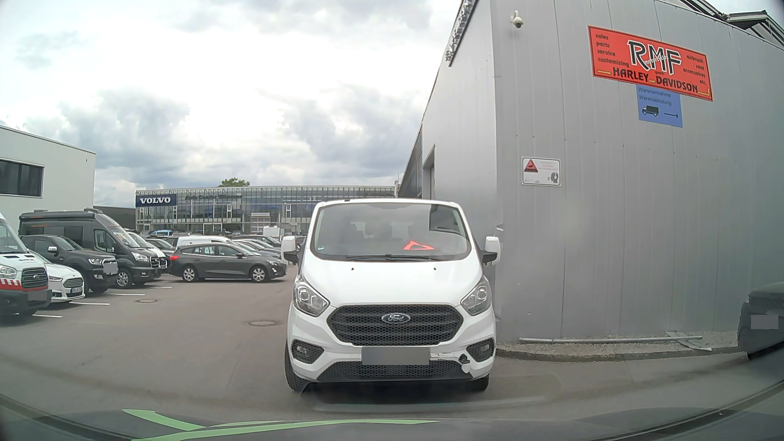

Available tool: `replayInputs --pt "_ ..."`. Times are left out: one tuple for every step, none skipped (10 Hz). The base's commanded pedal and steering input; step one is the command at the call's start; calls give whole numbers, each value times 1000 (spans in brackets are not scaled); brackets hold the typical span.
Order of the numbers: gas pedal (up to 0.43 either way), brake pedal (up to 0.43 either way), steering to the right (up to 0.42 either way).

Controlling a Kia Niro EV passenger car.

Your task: Follow the waypoints while adhering to traffic rules and regulations

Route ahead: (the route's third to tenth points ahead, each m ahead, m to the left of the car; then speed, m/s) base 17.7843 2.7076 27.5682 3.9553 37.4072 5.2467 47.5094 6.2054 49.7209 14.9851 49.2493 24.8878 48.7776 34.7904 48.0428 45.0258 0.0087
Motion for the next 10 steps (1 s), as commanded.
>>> replayInputs --pt "0 421 -462" --pt "0 415 -462" --pt "0 415 -462" --pt "0 415 -462" --pt "0 415 -463" --pt "0 415 -462" --pt "0 415 -463" --pt "0 415 -462" --pt "0 415 -462" --pt "0 415 -462"
